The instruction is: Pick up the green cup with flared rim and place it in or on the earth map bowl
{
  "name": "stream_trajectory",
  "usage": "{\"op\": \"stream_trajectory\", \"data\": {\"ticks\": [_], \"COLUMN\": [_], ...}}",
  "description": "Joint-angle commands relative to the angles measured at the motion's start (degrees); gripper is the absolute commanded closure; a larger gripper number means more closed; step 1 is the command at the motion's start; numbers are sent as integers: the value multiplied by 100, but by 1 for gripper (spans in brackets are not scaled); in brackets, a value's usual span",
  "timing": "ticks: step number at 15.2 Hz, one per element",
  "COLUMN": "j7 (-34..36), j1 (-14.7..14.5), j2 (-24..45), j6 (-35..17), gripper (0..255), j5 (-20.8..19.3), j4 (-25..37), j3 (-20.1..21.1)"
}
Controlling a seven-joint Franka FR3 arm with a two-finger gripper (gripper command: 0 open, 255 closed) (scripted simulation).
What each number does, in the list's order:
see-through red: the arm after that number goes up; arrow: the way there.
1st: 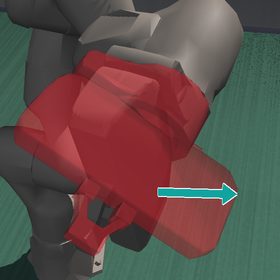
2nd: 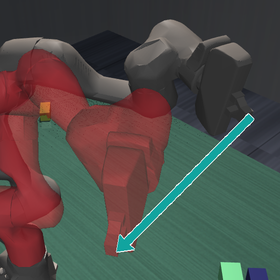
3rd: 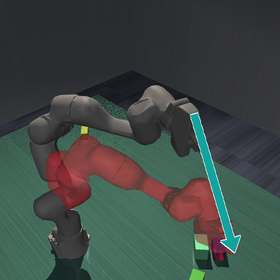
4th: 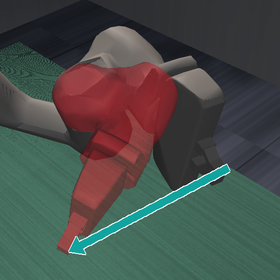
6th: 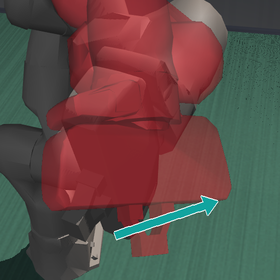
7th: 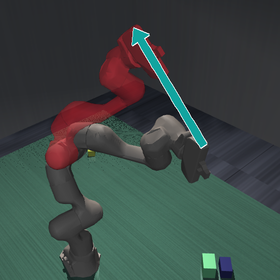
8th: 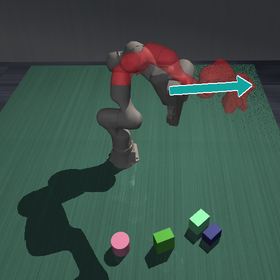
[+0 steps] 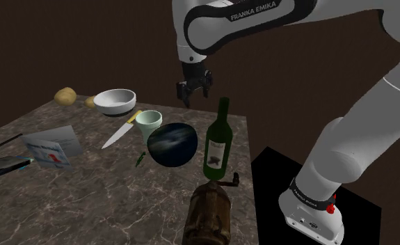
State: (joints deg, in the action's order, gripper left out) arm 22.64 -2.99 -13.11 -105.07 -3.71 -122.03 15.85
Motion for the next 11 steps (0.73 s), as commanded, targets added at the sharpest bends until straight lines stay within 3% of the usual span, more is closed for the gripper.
{"op": "stream_trajectory", "data": {"ticks": [1,11], "j7": [240,1262], "j1": [-45,-450], "j2": [404,2585], "j6": [-155,-375], "gripper": [0,0], "j5": [-83,-864], "j4": [247,2061], "j3": [142,505]}}
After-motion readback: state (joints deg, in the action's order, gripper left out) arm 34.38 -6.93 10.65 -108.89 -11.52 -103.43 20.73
